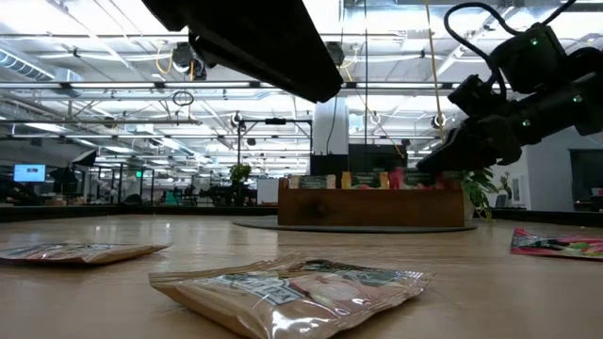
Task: Pick & Place Tea
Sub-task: Put the red tea bag into the right section of the wooden organizer, then put the brown tea bag into the left section of the wooden organizer
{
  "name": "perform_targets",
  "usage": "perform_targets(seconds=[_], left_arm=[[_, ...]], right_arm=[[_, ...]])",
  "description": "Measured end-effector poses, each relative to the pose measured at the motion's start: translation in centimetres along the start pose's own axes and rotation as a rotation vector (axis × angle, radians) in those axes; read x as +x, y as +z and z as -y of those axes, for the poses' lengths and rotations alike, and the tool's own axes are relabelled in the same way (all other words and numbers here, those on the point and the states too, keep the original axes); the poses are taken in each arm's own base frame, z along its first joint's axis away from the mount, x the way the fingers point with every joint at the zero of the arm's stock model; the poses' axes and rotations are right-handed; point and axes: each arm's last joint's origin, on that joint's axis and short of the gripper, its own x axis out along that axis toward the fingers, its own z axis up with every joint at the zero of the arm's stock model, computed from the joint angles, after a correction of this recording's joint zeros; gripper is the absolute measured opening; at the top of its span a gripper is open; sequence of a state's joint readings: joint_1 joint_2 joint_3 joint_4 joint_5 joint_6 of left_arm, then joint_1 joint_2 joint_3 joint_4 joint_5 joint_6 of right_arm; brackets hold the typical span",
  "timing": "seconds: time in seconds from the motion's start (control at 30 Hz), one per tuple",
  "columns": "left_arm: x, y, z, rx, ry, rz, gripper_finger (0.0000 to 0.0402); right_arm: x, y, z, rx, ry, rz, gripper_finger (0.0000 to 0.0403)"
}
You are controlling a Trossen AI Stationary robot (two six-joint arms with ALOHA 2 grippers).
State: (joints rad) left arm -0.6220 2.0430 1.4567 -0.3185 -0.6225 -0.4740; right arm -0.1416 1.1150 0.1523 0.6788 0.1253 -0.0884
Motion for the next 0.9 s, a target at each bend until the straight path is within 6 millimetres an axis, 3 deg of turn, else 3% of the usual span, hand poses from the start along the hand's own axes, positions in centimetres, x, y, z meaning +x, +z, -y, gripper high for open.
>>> perform_targets(seconds=[0.23, 0.43, 0.57, 0.83, 0.9], left_arm=[[0.0, -0.1, 0.5, -0.076, -0.146, -0.070, 0.0038], [0.0, -0.1, 1.3, -0.118, -0.227, -0.063, 0.0012], [0.7, -1.0, 1.9, -0.099, -0.234, -0.084, 0.0006], [2.4, -3.0, 2.3, -0.161, -0.287, -0.226, 0.0005], [2.9, -3.0, 2.6, -0.169, -0.335, -0.222, 0.0004]], right_arm=[[-0.8, 2.1, -0.5, -0.012, 0.021, 0.193, 0.0166], [-1.9, 3.1, -2.6, -0.008, 0.217, 0.286, 0.0183], [-2.4, 2.7, -5.0, 0.008, 0.407, 0.257, 0.0149], [-3.9, 1.2, -9.8, -0.075, 0.659, 0.197, 0.0017], [-4.2, 0.8, -10.6, -0.107, 0.699, 0.187, 0.0007]])
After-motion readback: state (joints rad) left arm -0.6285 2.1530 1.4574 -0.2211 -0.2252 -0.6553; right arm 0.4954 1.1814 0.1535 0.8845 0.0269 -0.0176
